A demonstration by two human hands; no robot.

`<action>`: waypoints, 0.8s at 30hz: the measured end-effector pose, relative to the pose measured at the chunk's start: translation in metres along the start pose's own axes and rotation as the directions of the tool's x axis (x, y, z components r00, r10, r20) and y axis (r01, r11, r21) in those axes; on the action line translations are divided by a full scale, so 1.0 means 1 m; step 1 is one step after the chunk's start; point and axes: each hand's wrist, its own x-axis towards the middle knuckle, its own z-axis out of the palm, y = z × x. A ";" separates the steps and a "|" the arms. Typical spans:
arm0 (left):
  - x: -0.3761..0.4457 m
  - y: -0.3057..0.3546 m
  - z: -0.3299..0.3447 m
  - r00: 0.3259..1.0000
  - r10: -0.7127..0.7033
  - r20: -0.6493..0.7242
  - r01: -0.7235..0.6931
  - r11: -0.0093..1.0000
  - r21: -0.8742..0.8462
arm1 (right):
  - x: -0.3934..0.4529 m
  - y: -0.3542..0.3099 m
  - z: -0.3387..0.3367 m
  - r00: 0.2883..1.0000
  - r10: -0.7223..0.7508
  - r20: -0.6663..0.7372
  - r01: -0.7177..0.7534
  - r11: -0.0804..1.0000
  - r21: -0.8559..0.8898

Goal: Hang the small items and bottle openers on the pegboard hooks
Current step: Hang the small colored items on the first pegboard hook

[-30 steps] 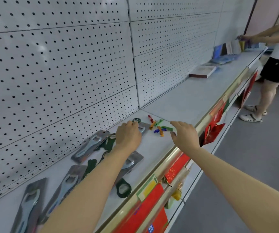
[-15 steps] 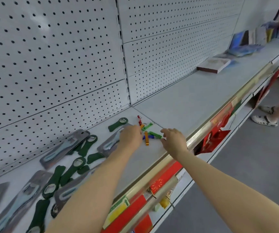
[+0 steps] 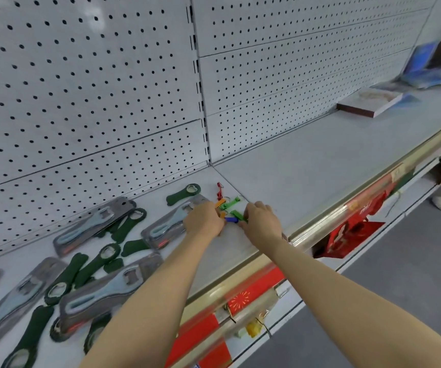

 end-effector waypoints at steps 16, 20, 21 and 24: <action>0.004 -0.021 -0.005 0.995 -0.080 0.059 0.097 0.634 -0.767 | 0.011 0.016 -0.015 0.973 0.168 0.161 -0.230 0.596 0.769; -0.002 -0.021 -0.010 0.994 -0.101 0.033 0.085 0.569 -0.818 | 0.014 0.015 -0.012 0.968 0.163 0.192 -0.250 0.534 0.808; -0.003 -0.021 -0.011 0.994 -0.107 0.022 0.079 0.570 -0.818 | 0.015 0.015 -0.012 0.967 0.166 0.195 -0.254 0.525 0.813; -0.007 -0.019 -0.015 0.990 -0.143 0.018 0.092 0.534 -0.840 | 0.019 0.016 -0.012 0.962 0.173 0.210 -0.270 0.500 0.823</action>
